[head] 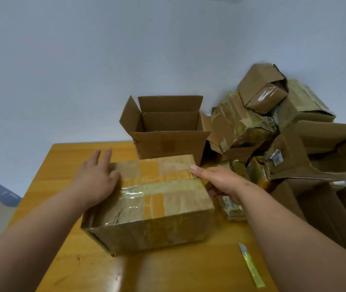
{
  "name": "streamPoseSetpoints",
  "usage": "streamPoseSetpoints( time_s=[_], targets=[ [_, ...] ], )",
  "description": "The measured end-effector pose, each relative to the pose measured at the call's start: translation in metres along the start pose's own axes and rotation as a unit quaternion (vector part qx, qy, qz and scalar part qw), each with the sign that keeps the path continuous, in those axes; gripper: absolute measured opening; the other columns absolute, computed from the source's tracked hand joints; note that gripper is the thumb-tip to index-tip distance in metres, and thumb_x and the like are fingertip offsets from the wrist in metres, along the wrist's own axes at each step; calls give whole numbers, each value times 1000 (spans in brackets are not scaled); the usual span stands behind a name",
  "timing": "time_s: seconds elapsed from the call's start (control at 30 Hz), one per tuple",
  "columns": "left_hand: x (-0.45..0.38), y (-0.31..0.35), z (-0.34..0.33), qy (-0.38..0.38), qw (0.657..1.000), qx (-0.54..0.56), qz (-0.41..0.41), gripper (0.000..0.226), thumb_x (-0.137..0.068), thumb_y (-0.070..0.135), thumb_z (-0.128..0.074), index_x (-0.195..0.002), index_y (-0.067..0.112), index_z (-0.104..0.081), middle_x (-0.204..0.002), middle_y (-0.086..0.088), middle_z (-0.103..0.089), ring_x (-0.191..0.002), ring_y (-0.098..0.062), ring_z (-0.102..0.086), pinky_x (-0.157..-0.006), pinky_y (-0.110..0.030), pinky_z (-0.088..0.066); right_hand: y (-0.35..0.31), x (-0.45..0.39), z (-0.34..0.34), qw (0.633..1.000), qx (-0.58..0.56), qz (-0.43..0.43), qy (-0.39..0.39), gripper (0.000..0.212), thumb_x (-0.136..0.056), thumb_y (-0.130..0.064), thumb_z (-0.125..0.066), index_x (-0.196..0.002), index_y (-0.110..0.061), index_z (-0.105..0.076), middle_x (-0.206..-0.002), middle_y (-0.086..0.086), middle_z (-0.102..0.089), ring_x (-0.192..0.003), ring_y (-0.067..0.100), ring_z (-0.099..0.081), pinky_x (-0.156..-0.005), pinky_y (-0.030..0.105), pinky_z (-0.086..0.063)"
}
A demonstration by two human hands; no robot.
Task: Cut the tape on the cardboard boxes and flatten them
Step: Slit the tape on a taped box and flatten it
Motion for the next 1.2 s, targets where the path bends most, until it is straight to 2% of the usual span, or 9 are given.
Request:
streamPoseSetpoints(
  time_s=[0.1,0.17,0.23,0.3,0.4,0.67,0.87,1.03,1.2],
  targets=[
    [14,46,-30,-32,983,-138,-114,91,-76,87,-1,-153,42,11,-164,13,14,-152,-19,9,-118,-54,7,27,1,-3,993,-101,-41,-36,69,-74,-78,-57,-115,-23,-65,-88,8,-76,-75,20,-73,-81,38,-50],
    [23,64,-43,-24,976,-167,-136,100,-66,90,14,-153,40,14,-164,13,13,-152,-18,8,-116,-56,11,52,1,1,985,-155,-70,-7,48,-91,-62,-53,-113,-20,-63,-89,8,-73,-70,17,-70,-69,33,-50],
    [25,75,-41,2,974,-167,-151,90,-74,85,7,-153,41,14,-164,12,11,-152,-19,5,-117,-54,11,83,1,13,990,-71,-109,63,32,-99,-40,-53,-116,-15,-62,-93,9,-68,-70,17,-64,-61,33,-50],
    [28,89,-40,5,970,-149,-192,75,-86,75,-6,-152,45,11,-164,12,5,-151,-18,2,-119,-49,7,112,4,18,981,101,-133,98,30,-101,-25,-51,-123,-6,-61,-114,15,-65,-97,27,-63,-80,35,-50],
    [39,118,-46,-7,956,-144,-257,76,-83,73,-2,-153,44,1,-164,11,-4,-149,-18,-3,-122,-47,2,144,16,13,959,218,-132,127,30,-96,-15,-50,-126,-13,-53,-125,14,-59,-111,31,-58,-81,29,-46],
    [48,135,-62,2,954,-156,-258,115,-60,102,3,-155,36,5,-164,9,10,-150,-23,9,-120,-53,9,198,39,4,926,280,-170,189,45,-87,-23,-59,-127,-10,-43,-132,13,-41,-118,28,-48,-99,33,-43],
    [49,142,-68,1,949,-154,-276,117,-60,101,4,-155,33,9,-164,8,13,-150,-19,14,-120,-53,11,230,51,-2,913,288,-212,198,30,-98,-32,-52,-118,-10,-52,-124,10,-55,-113,25,-56,-89,32,-49],
    [51,142,-70,3,947,-169,-273,112,-63,98,9,-154,33,15,-164,8,18,-150,-18,17,-120,-53,12,246,48,-11,909,306,-227,167,36,-99,-24,-43,-134,-26,-49,-130,1,-55,-115,21,-56,-87,33,-49],
    [51,141,-67,1,950,-164,-265,116,-60,101,4,-155,36,9,-164,11,12,-150,-16,14,-120,-51,12,248,39,-20,926,287,-191,153,40,-103,-51,-35,-109,-19,-57,-120,2,-61,-108,19,-59,-84,30,-49]
  ],
)
Point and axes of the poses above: each hand's wrist, its own x-axis away from the middle knuckle, its own z-axis out of the back of the hand, y = z × x, the point moved 10 cm from there along -x, towards the middle knuckle
